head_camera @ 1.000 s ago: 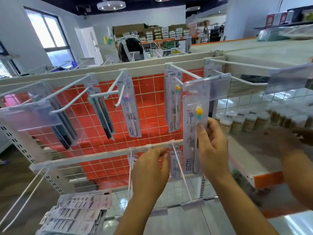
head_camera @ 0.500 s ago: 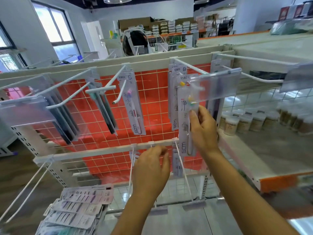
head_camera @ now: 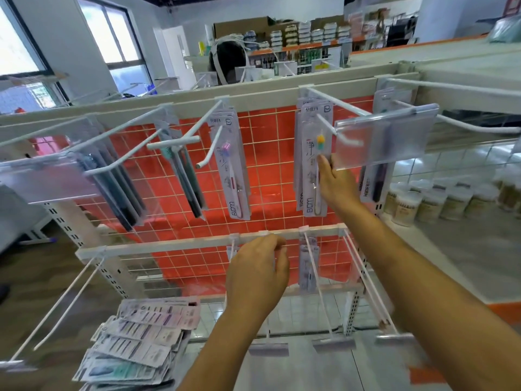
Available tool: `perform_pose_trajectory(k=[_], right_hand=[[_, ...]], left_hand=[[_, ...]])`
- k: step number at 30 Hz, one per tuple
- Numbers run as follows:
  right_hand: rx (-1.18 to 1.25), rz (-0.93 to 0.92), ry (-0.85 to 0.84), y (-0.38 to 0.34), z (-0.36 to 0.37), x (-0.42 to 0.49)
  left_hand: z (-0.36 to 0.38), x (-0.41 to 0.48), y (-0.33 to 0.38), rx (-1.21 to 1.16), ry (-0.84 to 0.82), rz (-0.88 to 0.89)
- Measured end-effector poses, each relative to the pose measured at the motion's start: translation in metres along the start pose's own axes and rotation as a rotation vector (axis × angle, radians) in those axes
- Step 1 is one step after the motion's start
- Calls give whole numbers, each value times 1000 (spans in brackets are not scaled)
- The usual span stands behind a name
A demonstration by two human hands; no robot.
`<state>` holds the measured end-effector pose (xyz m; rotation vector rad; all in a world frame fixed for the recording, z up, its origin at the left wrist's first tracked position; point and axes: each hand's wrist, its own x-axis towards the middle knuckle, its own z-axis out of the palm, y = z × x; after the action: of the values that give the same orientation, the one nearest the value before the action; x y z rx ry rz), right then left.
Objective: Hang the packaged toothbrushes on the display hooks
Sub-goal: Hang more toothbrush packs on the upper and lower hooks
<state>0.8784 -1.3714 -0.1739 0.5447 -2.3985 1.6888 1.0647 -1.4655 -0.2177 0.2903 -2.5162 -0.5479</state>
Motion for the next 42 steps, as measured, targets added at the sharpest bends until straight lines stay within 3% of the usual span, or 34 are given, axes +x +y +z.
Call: perform_pose_trajectory(k=[12, 24, 30, 34, 42], right_hand=[[1, -1, -37, 3, -1, 1], [-73, 2, -85, 19, -1, -5], [-174, 84, -117, 44, 3, -37], [-269, 171, -115, 68, 5, -65], [-378, 43, -334, 81, 32, -108]], left_hand=[[41, 98, 30, -133, -300, -97], [68, 106, 35, -145, -244, -36], [58, 92, 27, -167, -311, -122], [55, 79, 15, -103, -370, -172], [47, 38, -17, 151, -397, -121]])
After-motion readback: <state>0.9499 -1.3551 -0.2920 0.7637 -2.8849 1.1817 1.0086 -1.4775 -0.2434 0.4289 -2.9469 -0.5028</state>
